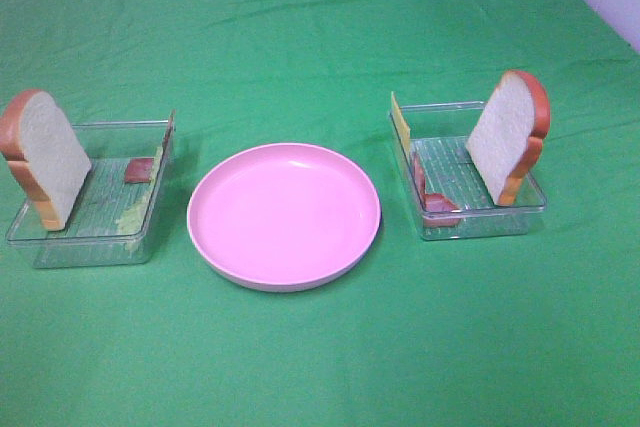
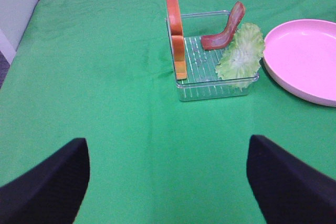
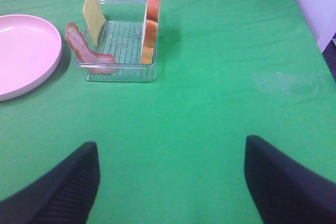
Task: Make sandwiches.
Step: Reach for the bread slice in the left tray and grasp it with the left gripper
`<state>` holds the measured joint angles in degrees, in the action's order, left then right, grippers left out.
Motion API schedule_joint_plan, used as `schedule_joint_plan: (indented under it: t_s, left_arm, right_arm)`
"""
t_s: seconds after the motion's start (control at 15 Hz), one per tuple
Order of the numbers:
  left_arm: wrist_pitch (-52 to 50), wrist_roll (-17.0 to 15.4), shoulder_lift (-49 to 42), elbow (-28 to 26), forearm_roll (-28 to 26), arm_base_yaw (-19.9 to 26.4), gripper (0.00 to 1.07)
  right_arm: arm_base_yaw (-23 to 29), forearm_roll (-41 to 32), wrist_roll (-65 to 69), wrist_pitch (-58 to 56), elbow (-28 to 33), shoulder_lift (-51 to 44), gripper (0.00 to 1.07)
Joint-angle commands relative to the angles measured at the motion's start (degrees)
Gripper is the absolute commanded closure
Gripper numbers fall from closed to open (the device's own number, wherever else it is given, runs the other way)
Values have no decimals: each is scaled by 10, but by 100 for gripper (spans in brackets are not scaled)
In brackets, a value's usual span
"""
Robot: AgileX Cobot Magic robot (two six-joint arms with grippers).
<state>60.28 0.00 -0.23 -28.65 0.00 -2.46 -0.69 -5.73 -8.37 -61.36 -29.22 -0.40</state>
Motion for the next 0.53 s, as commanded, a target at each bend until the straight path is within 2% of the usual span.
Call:
schedule_joint_plan:
  t_s: [0.07, 0.53]
  left_arm:
    - [-5, 0, -13, 1, -6, 3, 29]
    - [-5, 0, -13, 1, -6, 3, 29]
  right_arm:
    - [-2, 0, -7, 5, 2, -7, 35]
    - [-2, 0, -7, 5, 2, -7, 35]
